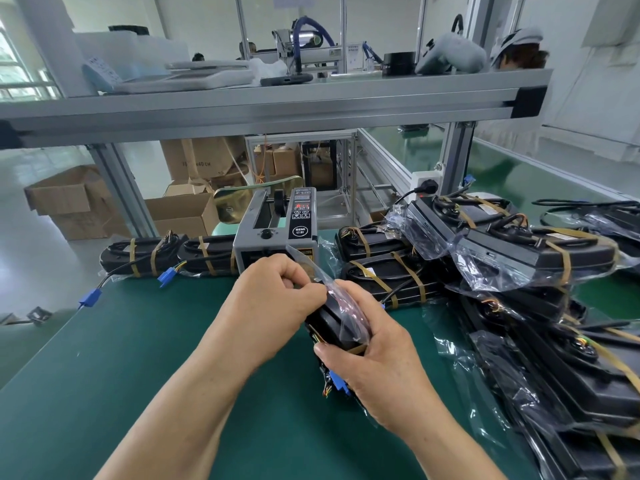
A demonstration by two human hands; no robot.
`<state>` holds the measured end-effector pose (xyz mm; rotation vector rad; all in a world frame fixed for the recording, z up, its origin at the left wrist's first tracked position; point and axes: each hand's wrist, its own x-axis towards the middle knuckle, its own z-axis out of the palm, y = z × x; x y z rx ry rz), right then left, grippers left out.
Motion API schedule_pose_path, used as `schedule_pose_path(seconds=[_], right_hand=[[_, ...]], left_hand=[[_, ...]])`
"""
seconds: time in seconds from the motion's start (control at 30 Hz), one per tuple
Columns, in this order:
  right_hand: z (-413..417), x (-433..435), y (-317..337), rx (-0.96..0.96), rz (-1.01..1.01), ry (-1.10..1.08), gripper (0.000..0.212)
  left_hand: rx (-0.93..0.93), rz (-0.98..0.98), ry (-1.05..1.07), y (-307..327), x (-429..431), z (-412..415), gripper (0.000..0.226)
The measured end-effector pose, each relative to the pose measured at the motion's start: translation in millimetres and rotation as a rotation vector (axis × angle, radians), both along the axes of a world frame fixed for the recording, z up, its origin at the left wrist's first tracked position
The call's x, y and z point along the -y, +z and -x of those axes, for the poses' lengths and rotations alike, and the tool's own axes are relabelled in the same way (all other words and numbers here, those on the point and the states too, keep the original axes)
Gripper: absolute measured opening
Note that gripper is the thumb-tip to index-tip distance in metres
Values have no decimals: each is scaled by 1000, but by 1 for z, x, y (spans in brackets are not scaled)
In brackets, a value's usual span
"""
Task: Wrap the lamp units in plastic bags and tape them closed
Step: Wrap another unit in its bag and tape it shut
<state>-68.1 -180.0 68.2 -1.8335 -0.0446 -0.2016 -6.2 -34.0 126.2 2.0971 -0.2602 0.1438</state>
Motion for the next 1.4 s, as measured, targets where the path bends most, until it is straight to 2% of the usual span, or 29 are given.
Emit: schedule_pose_path(seconds=[0.17,0.27,0.4,0.57,0.87,1.03,1.13,1.27,1.33,1.4], right_hand=[[-1,1,0,4,18,-11,66],[-1,1,0,-1,23,-7,67],[-1,2,1,2,37,-2,67],[0,2,1,17,47,4,66],[-2,1,-4,52,34,18,67],[-3,2,-7,63,2,5,76],[-2,-1,-8,46,-46,1,79],[4,-3,-10,95,-80,9,73],[8,1,-10,169,-114,-4,70],[11,5,-13,223,-216,18,68]], left_hand=[[-63,188,4,-7,5,5,6],[-87,266,-3,-9,7,4,17],[-145,341,6,-10,9,4,22],[-99,325,63,-13,14,4,6],[-131,414,168,-19,22,4,5],[-145,447,182,-34,26,25,45],[-156,454,127,-39,25,34,57],[-172,520,52,-37,10,27,62],[-144,468,43,-39,-4,20,72],[-133,313,-28,-40,-15,14,76]])
